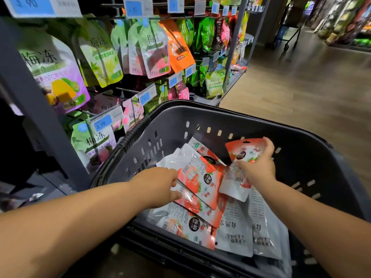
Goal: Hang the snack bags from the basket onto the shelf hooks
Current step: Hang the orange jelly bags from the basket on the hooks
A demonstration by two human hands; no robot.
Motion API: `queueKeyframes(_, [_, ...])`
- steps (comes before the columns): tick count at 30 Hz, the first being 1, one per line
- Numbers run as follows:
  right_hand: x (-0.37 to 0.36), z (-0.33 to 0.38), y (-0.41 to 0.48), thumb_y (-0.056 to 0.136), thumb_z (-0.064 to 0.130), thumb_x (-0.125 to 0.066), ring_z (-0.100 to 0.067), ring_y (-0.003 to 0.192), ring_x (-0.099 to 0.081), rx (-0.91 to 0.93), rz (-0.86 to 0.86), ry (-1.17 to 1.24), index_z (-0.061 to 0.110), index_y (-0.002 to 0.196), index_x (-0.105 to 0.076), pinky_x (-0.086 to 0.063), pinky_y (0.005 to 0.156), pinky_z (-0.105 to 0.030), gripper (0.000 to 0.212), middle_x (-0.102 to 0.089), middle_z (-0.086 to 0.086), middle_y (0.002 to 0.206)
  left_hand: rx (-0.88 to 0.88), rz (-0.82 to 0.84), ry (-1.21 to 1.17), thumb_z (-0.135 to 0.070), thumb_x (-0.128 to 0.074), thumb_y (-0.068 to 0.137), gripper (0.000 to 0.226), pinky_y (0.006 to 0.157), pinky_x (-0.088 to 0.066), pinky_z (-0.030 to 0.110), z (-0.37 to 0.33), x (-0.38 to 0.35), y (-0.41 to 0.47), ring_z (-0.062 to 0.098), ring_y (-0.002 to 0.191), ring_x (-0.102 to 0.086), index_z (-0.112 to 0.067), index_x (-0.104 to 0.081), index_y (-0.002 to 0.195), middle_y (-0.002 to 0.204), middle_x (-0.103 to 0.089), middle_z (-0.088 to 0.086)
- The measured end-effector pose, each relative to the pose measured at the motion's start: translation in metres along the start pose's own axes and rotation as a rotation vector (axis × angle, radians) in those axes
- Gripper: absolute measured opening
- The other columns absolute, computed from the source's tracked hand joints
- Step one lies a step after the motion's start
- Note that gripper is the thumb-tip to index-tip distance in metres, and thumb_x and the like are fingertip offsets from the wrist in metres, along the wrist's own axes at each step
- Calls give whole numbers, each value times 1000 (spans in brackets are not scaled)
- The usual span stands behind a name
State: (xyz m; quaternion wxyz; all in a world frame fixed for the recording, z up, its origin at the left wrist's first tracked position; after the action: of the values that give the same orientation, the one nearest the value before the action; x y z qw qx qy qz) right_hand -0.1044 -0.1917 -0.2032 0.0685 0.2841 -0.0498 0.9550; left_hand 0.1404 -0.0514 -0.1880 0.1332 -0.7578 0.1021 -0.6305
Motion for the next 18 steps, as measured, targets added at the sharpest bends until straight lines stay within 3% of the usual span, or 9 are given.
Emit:
queueKeyframes(3, [-2, 24, -9, 84, 9, -74, -9, 76, -56, 152, 48, 45, 43, 154, -1, -50, 70, -32, 107, -50, 11, 83, 19, -24, -73, -55, -56, 92, 32, 71, -40, 29, 3, 2, 1, 13, 91, -52, -28, -49, 107, 88, -49, -13])
queueKeyframes(5, [-10, 33, -17, 84, 9, -73, -7, 79, -61, 197, 118, 66, 42, 155, -3, -49, 67, -27, 105, -56, 8, 83, 22, -52, -118, -56, -57, 91, 32, 76, -46, 33, 4, 4, 1, 14, 91, -55, -29, -49, 104, 88, -54, -11])
queueKeyframes(7, [-20, 35, -23, 86, 12, -72, -5, 79, -63, 208, 194, 44, 35, 149, -30, -50, 66, -24, 80, -63, 7, 89, 16, -79, -131, -57, -58, 90, 32, 80, -50, 36, 4, 6, 1, 15, 90, -56, -28, -50, 104, 88, -56, -10])
queueKeyframes(9, [-29, 30, -27, 89, 18, -70, -1, 76, -61, 175, 244, -23, 28, 119, -56, -48, 60, -20, 34, -69, 4, 99, 7, -91, -135, -56, -57, 90, 32, 81, -50, 37, 2, 7, -1, 15, 87, -55, -28, -51, 104, 87, -56, -10])
queueKeyframes(11, [-36, 21, -28, 90, 27, -70, -5, 77, -63, 128, 287, -74, 27, 99, -60, -52, 63, -23, 13, -71, 1, 102, 2, -92, -134, -56, -57, 90, 32, 82, -50, 37, 2, 7, -2, 14, 87, -53, -29, -51, 104, 87, -56, -10])
queueKeyframes(15, [-51, 15, -32, 87, 40, -70, -12, 85, -67, 103, 431, -194, 30, 95, -62, -57, 79, -32, 16, -69, 7, 93, -4, -95, -149, -58, -58, 90, 31, 83, -51, 37, 3, 7, -3, 15, 89, -57, -30, -49, 101, 90, -59, -8])
queueKeyframes(18, [-57, 25, -41, 90, 37, -64, -17, 87, -69, 164, 485, -278, 20, 93, -68, -58, 85, -40, 18, -72, 1, 92, -7, -113, -190, -57, -58, 89, 30, 83, -51, 38, 5, 9, -3, 15, 87, -58, -30, -50, 99, 84, -58, -9])
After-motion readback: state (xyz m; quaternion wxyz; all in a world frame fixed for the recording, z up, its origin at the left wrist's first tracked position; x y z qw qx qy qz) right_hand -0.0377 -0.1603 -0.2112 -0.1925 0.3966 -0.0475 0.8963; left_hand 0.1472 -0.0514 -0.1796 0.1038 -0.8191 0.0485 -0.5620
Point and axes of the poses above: each hand's wrist, its own y-axis towards the middle knuckle, its own x-axis out of the back of the hand, z = x × y, the point moved 7 cm from there along y, towards the middle knuckle
